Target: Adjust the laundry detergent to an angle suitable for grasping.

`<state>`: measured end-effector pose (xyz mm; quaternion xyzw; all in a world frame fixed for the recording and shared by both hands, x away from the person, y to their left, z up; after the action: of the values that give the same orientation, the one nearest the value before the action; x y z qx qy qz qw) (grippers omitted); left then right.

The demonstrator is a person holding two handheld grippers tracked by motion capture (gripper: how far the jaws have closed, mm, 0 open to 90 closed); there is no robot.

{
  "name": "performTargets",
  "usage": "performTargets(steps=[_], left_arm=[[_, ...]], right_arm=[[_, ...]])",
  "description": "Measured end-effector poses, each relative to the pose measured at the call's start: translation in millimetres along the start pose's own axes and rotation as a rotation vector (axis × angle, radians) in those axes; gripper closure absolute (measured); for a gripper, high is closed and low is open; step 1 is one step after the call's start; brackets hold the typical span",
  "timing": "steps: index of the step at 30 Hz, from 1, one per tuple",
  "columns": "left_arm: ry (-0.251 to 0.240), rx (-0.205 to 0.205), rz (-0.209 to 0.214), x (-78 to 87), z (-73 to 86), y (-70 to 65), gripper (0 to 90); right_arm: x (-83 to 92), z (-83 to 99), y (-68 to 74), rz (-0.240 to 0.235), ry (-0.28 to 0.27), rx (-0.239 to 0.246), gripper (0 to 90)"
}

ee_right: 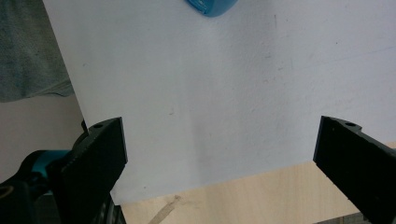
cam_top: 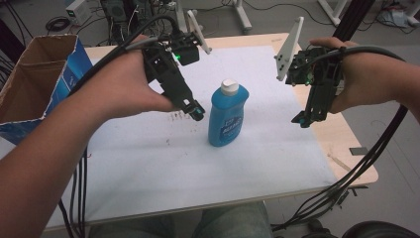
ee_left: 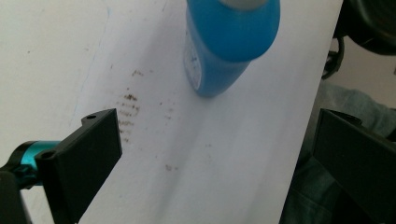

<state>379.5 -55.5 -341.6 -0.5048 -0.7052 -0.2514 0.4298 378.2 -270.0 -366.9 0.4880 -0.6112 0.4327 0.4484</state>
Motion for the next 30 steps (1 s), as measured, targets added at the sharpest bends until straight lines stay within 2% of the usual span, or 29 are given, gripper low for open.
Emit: performTargets(steps=[8, 18, 23, 28, 30], left_arm=[[-0.026, -0.003, -0.014, -19.4, -14.1, -7.8, 1.7], [-0.091, 0.035, -0.064, -39.1, -24.6, -5.6, 1.7], [-0.133, 0.074, -0.052, -49.6, -27.3, -7.5, 1.7], [-0.143, 0.062, -0.073, -59.5, -27.0, -8.0, 1.7], [-0.168, 0.080, -0.086, -62.7, -28.2, -8.0, 1.7]], right_arm=[[-0.4, -0.4, -0.4, -0.001, 0.002, -0.003, 1.7], [-1.5, -0.7, -2.8, -0.002, 0.000, -0.008, 1.7], [-2.6, -1.9, -4.1, -0.002, 0.000, -0.007, 1.7], [-3.4, -3.1, -4.5, -0.003, -0.001, -0.004, 1.7], [-3.4, -2.8, -4.6, -0.004, 0.004, -0.005, 1.7]])
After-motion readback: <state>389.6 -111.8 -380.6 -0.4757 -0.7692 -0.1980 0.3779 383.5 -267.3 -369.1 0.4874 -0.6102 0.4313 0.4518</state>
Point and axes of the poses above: each handheld gripper's, and its own axes: x roughly backward along the jaws, z roughly out of its underside, y roughly to its left, the point moved 9 cm from there along -x, roughly forward along the jaws, and after that the axes turned 6 degrees about -y, right-handed, at the moved point
